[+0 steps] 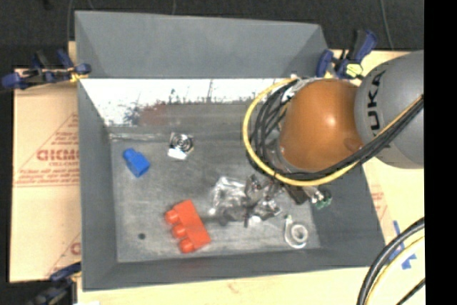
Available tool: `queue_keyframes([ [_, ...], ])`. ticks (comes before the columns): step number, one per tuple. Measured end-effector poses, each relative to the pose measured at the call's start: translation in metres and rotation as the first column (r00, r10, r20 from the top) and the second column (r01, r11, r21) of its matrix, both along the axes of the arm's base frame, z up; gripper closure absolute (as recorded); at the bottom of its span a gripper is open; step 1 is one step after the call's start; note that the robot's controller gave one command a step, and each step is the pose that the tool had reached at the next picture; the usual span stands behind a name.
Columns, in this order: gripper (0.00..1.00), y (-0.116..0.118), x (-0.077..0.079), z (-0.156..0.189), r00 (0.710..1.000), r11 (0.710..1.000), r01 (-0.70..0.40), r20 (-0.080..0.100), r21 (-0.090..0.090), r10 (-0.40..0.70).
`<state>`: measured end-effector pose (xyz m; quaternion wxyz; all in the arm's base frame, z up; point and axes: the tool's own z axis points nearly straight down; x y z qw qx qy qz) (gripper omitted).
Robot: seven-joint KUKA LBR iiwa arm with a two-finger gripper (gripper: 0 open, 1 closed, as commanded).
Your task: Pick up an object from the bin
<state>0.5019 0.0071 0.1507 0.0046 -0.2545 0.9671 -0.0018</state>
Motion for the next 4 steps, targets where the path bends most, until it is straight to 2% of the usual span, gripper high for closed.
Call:
queue_keyframes([
  [1,1.0,-0.005,0.004,0.092,1.0,1.0,0.018,0.002,0.0,-0.018],
  [2,1.0,-0.037,0.032,0.03,0.997,0.997,-0.083,-0.01,-0.001,0.083],
  [3,1.0,-0.031,-0.012,0.039,1.0,1.0,0.012,-0.009,0.003,-0.012],
  [4,0.0,-0.031,-0.011,0.039,1.0,1.0,0.01,-0.007,0.002,-0.01],
])
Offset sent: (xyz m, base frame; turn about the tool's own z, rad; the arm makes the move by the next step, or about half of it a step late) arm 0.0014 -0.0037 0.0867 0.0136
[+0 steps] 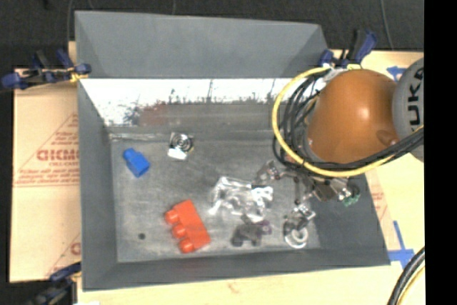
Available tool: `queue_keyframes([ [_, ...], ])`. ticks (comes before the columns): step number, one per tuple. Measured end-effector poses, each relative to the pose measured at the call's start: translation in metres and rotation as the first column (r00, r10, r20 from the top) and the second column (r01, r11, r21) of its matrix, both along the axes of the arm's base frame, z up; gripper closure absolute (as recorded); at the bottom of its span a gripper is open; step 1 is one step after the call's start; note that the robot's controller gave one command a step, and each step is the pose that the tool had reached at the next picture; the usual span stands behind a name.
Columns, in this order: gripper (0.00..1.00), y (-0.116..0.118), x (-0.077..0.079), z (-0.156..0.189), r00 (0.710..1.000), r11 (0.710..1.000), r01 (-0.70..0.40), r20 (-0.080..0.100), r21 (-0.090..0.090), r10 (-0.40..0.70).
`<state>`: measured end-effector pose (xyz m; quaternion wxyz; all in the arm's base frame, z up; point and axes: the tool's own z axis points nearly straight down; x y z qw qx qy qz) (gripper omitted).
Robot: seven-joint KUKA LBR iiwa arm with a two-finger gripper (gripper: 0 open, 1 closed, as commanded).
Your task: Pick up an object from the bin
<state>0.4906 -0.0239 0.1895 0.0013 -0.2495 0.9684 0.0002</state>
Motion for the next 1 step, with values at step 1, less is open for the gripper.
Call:
queue_keyframes([
  [1,0.0,0.0069,0.0084,-0.0714,0.987,0.987,-0.158,0.024,-0.003,0.158],
])
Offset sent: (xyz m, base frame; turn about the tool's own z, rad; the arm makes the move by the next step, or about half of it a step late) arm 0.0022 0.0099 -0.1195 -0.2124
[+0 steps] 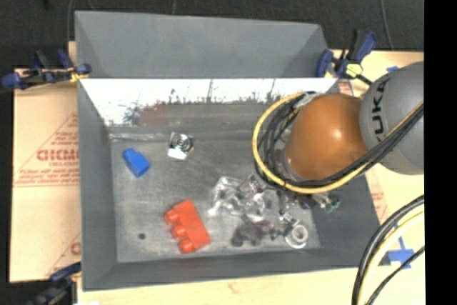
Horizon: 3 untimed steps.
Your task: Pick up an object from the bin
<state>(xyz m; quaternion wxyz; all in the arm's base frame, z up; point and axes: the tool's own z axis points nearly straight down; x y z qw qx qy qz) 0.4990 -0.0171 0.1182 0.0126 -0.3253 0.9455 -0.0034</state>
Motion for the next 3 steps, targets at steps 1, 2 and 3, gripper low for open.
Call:
queue_keyframes([
  [1,0.0,0.0003,0.0016,-0.0026,0.998,0.998,-0.069,0.007,-0.001,0.069],
  [2,0.0,0.0009,0.0012,-0.0034,1.0,1.0,-0.024,0.006,0.0,0.024],
  [3,0.0,0.003,0.0032,-0.0041,0.906,0.906,0.423,0.007,0.017,-0.424],
])
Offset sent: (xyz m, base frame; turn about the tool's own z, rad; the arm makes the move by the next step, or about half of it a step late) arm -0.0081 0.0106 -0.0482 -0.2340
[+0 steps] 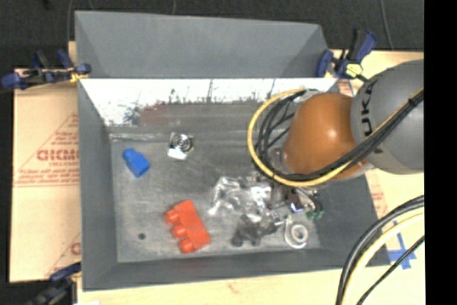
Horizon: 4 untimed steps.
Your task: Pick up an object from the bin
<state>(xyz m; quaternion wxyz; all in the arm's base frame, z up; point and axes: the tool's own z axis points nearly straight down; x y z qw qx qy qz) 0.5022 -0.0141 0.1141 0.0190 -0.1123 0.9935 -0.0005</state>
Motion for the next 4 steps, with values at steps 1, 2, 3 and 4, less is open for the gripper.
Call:
queue_keyframes([
  [1,1.0,-0.0012,0.0007,0.0009,1.0,1.0,0.0,0.002,-0.002,0.0],
  [2,0.0,-0.0035,-0.009,-0.0018,0.999,1.0,0.0,-0.04,-0.005,0.0],
  [3,1.0,0.0008,-0.0011,0.0007,1.0,1.0,-0.006,-0.006,0.001,0.006],
  [4,0.0,-0.0033,-0.0081,-0.0037,0.999,1.0,-0.002,-0.033,-0.004,0.002],
])
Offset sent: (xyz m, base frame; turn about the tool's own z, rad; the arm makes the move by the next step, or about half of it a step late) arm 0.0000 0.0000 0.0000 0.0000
